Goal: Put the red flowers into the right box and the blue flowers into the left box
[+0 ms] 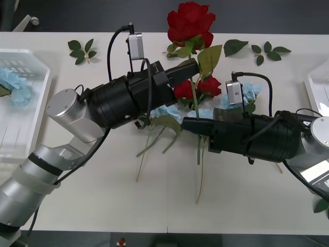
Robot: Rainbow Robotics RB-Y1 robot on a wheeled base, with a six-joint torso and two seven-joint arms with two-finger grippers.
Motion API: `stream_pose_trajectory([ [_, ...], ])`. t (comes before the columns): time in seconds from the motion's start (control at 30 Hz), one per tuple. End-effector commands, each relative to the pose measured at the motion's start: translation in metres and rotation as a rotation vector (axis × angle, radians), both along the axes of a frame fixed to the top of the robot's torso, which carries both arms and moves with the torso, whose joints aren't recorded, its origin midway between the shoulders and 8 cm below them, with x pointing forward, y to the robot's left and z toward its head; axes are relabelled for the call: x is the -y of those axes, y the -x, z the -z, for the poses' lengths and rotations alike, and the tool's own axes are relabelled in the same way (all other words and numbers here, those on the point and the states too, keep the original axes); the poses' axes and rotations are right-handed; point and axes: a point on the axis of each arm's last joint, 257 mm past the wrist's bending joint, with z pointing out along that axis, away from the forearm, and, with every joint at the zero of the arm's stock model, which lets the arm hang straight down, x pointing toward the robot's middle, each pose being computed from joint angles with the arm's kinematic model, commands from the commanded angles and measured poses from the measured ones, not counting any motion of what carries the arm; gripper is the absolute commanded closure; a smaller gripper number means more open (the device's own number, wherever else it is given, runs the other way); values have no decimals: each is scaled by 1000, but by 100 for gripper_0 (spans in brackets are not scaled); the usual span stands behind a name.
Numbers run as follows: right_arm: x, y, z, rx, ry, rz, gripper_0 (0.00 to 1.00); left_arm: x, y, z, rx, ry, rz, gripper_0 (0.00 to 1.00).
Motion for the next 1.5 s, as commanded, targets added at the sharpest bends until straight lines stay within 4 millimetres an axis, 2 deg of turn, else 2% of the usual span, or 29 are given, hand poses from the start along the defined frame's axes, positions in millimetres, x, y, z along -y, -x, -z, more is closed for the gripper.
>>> stream_pose_trajectory([
  [0.03, -7, 0, -19, 13, -44, -10, 100, 8, 5, -24, 34, 15, 26, 97],
  [0.07, -7, 0, -20, 13, -46, -10, 100, 8, 5, -23, 34, 11, 26, 92],
  [0.1, -7, 0, -21, 14, -46, -10, 100, 7, 5, -23, 35, 8, 25, 81],
  [0.13, -7, 1, -21, 12, -51, -12, 100, 5, 4, -22, 35, 3, 22, 44],
  [0.17, -7, 1, -22, 9, -54, -12, 100, 4, 3, -21, 35, -2, 20, 22],
  [0.2, -7, 1, -23, 7, -59, -13, 100, 1, 3, -20, 35, -6, 20, 4],
  [0.23, -7, 1, -24, 6, -64, -12, 100, -1, 3, -20, 34, -8, 22, 0],
  [0.33, -6, 0, -25, 1, -70, -11, 100, -11, 4, -15, 34, -33, 35, 0],
  [0.43, -1, -4, -27, -2, -71, 5, 100, -29, 11, -6, 24, -63, 68, 0],
  [0.57, 18, -18, -28, 12, -37, 53, 100, -68, 21, 15, -2, -137, 106, 0],
  [0.67, 42, -30, -27, 20, 14, 102, 100, -105, 24, 34, -22, -230, 103, 0],
  [0.7, 47, -33, -27, 23, 25, 112, 100, -112, 23, 37, -23, -249, 98, 0],
  [0.77, 72, -43, -19, 17, 83, 151, 100, -139, 22, 51, -29, -339, 85, 0],
  [0.8, 78, -46, -17, 15, 97, 159, 100, -146, 20, 54, -33, -358, 79, 0],
  [0.83, 97, -53, -12, 11, 141, 184, 100, -163, 17, 64, -42, -405, 72, 0],
  [0.9, 118, -59, -8, 3, 188, 209, 100, -176, 16, 73, -44, -449, 84, 0],
  [0.97, 153, -68, -3, -24, 249, 245, 100, -195, 13, 85, -103, -511, 113, 0],
  [1.0, 161, -70, -2, -31, 264, 251, 100, -200, 12, 86, -122, -528, 118, 0],
  [1.13, 239, -90, 2, -92, 371, 356, 100, -231, 0, 98, -267, -664, 107, 0],
  [1.2, 273, -97, 3, -114, 419, 405, 100, -238, -6, 105, -314, -715, 77, 0],
  [1.23, 297, -102, 3, -130, 448, 440, 100, -241, -10, 110, -341, -746, 51, 0],
  [1.3, 329, -106, 2, -154, 483, 484, 100, -241, -17, 116, -377, -785, 15, 0],
  [1.33, 351, -107, 2, -170, 514, 513, 100, -242, -21, 120, -406, -808, -12, 0],
  [1.37, 360, -107, 1, -179, 526, 523, 100, -242, -23, 123, -418, -821, -25, 0],
  [1.4, 385, -108, -1, -195, 564, 552, 100, -243, -30, 126, -450, -841, -65, 0],
  [1.43, 396, -107, -2, -204, 580, 567, 100, -244, -33, 129, -464, -847, -83, 0],
  [1.5, 431, -106, -6, -240, 626, 623, 100, -241, -42, 132, -493, -866, -144, 0],
])
